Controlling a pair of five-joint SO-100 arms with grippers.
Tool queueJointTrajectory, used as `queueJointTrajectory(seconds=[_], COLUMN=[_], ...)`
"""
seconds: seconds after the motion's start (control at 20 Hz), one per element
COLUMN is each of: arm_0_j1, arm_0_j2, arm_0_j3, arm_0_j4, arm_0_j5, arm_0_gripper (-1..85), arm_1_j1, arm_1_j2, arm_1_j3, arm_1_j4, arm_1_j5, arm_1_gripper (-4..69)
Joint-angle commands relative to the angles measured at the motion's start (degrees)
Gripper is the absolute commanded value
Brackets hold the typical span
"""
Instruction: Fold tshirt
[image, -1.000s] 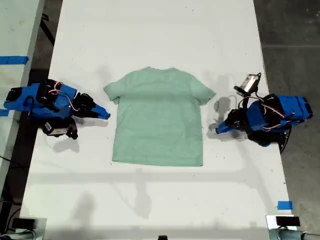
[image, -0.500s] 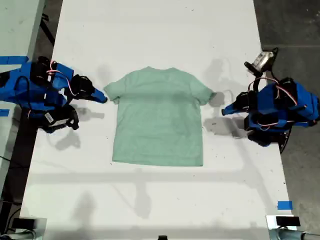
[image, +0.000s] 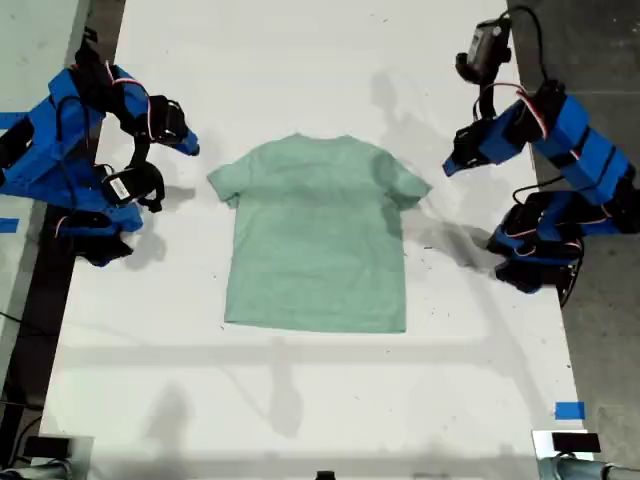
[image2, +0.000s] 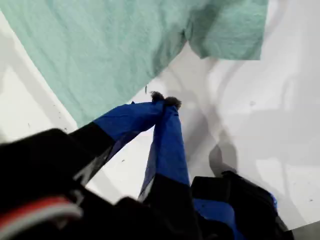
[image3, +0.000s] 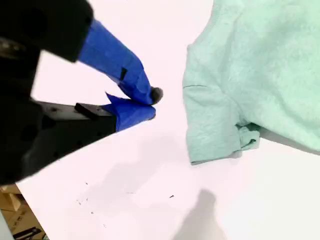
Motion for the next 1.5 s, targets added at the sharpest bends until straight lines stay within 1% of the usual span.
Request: queueJointTrajectory(seconds=[0.0, 0.15, 0.25, 0.3, 0.4, 0.65, 0.8, 0.9, 1.0, 1.05, 1.1, 1.15, 1.2, 1.25, 1.35, 1.45], arm_0_j1=[-0.6, 0.4, 0.3, 0.2, 0.1, 0.1, 0.1, 0.0, -0.4, -0.5, -0.7, -0.8, -0.9, -1.0, -0.9, -0.6], arm_0_j2=[-1.1, -2.6, -2.6, -2.6, -2.7, -4.1, -5.2, -5.7, -6.2, -6.4, -6.7, -6.9, -7.1, -7.5, -8.3, -9.1], arm_0_j3=[-2.8, -1.5, -1.0, -1.0, -0.9, 0.3, 0.4, 0.7, 1.0, 1.1, 1.3, 1.5, 1.6, 1.6, 1.7, 1.6], arm_0_j4=[0.4, 0.3, 0.0, -0.3, -0.8, -2.5, -3.2, -3.4, -3.7, -3.8, -3.9, -4.0, -4.3, -4.5, -4.9, -5.4], arm_0_j5=[1.1, 0.5, 0.4, 0.4, 0.4, 0.4, 0.7, 0.8, 0.9, 0.9, 0.9, 1.0, 1.0, 1.0, 1.0, 1.0], arm_0_gripper=[1.7, 6.8, 9.5, 10.4, 10.5, 10.7, 10.7, 10.8, 10.9, 11.0, 11.0, 11.0, 11.1, 11.1, 11.1, 11.1], arm_1_j1=[4.0, 7.1, 9.6, 10.8, 12.7, 15.2, 17.5, 19.0, 19.5, 19.3, 19.2, 19.0, 18.9, 18.9, 18.9, 18.8], arm_1_j2=[-4.9, -9.6, -11.7, -12.0, -12.0, -13.8, -18.8, -24.0, -30.5, -33.7, -36.3, -37.4, -38.1, -39.2, -41.5, -42.8], arm_1_j3=[-9.0, -12.3, -10.6, -8.3, -2.1, 11.3, 18.3, 20.4, 20.0, 18.8, 16.7, 15.5, 14.7, 13.8, 11.6, 9.5], arm_1_j4=[1.0, 0.9, -0.8, -2.6, -7.9, -22.4, -32.2, -37.4, -40.3, -41.0, -40.0, -39.3, -39.4, -39.2, -37.6, -35.9], arm_1_j5=[-6.5, -10.5, -13.0, -14.0, -15.8, -17.1, -18.5, -19.1, -19.2, -19.0, -18.9, -19.2, -20.0, -20.6, -20.5, -20.5], arm_1_gripper=[10.0, 22.1, 26.6, 27.6, 28.0, 28.7, 28.9, 29.0, 29.2, 29.2, 28.9, 28.0, 25.6, 21.4, 7.2, 1.1])
